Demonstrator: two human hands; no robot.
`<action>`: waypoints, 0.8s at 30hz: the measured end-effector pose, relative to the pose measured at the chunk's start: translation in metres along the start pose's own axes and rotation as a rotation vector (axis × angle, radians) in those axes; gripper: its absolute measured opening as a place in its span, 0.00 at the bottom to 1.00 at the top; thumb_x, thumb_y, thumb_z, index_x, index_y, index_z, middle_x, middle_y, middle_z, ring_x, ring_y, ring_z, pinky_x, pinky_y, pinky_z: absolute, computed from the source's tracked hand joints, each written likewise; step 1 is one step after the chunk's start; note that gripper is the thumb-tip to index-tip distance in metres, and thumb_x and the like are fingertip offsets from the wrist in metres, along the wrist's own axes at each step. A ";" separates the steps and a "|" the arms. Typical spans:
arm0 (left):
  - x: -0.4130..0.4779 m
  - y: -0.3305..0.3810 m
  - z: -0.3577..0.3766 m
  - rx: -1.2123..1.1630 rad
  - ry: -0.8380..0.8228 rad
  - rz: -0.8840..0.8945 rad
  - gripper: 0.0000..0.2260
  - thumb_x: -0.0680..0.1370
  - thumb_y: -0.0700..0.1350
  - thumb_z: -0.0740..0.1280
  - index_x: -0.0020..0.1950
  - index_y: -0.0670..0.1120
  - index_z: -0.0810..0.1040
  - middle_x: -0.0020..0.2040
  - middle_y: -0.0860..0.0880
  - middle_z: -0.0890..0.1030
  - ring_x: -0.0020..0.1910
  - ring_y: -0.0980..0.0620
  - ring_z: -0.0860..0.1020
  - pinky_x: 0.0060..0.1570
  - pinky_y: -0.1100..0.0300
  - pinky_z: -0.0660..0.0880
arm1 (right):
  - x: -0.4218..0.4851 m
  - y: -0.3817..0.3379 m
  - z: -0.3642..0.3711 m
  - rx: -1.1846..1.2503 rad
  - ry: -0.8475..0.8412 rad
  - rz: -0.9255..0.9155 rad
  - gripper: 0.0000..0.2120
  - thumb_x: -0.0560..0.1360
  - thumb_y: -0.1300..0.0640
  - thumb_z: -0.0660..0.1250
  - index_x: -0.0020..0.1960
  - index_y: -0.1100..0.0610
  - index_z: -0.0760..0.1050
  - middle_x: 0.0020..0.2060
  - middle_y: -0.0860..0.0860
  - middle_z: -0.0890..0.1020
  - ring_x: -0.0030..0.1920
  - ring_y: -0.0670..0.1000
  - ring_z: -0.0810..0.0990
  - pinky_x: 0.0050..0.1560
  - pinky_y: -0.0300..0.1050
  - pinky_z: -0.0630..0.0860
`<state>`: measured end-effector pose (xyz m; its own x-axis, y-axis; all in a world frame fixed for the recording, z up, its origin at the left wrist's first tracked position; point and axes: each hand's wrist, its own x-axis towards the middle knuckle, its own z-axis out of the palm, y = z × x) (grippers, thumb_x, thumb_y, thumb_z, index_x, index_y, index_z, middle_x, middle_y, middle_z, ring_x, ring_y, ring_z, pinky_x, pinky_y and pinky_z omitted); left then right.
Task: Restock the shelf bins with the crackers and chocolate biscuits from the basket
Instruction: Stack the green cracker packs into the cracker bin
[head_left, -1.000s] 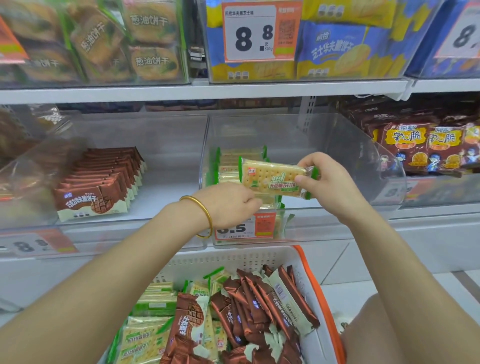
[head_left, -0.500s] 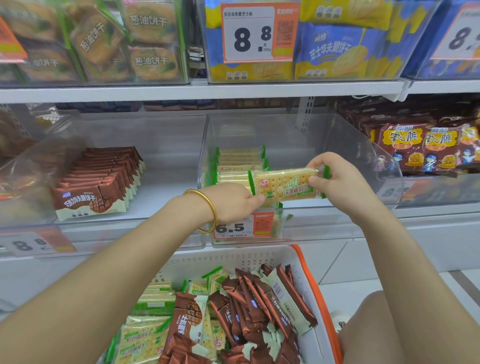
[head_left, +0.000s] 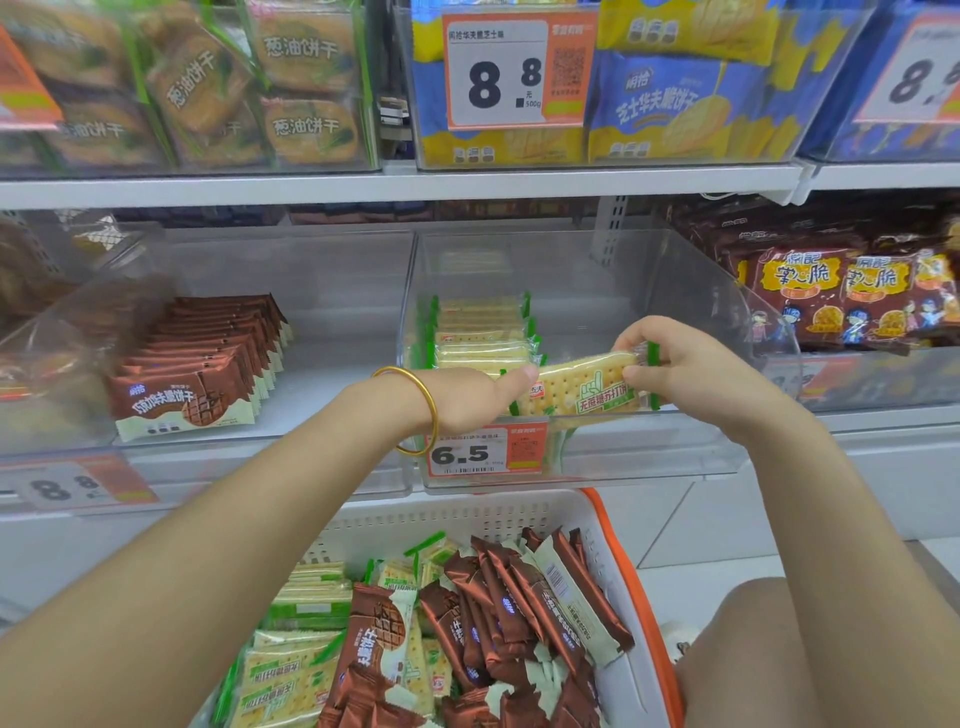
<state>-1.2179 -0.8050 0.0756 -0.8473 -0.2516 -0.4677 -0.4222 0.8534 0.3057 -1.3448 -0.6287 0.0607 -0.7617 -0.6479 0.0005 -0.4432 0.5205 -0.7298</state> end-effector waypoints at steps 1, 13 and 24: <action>0.001 -0.001 -0.001 -0.011 -0.005 0.001 0.39 0.78 0.65 0.36 0.68 0.42 0.73 0.71 0.43 0.69 0.70 0.45 0.66 0.72 0.50 0.57 | 0.001 -0.002 0.000 -0.011 -0.010 -0.006 0.07 0.77 0.64 0.63 0.52 0.54 0.73 0.43 0.50 0.77 0.41 0.51 0.75 0.39 0.46 0.73; -0.008 -0.010 -0.005 -0.063 0.029 -0.009 0.29 0.81 0.62 0.45 0.52 0.43 0.78 0.52 0.44 0.77 0.54 0.46 0.75 0.57 0.55 0.69 | 0.003 -0.017 0.016 -0.202 -0.098 -0.128 0.10 0.74 0.63 0.68 0.48 0.48 0.75 0.44 0.45 0.77 0.42 0.46 0.78 0.43 0.44 0.77; -0.007 -0.015 0.004 0.158 0.338 0.210 0.14 0.81 0.41 0.58 0.64 0.48 0.76 0.62 0.49 0.78 0.61 0.51 0.74 0.58 0.62 0.67 | 0.007 -0.030 0.035 -0.139 -0.177 -0.099 0.06 0.77 0.57 0.66 0.45 0.56 0.80 0.40 0.47 0.81 0.44 0.52 0.80 0.46 0.46 0.80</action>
<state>-1.2046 -0.8140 0.0710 -0.9787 -0.1776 -0.1025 -0.1966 0.9549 0.2226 -1.3206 -0.6683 0.0586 -0.6220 -0.7806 -0.0608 -0.5819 0.5129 -0.6312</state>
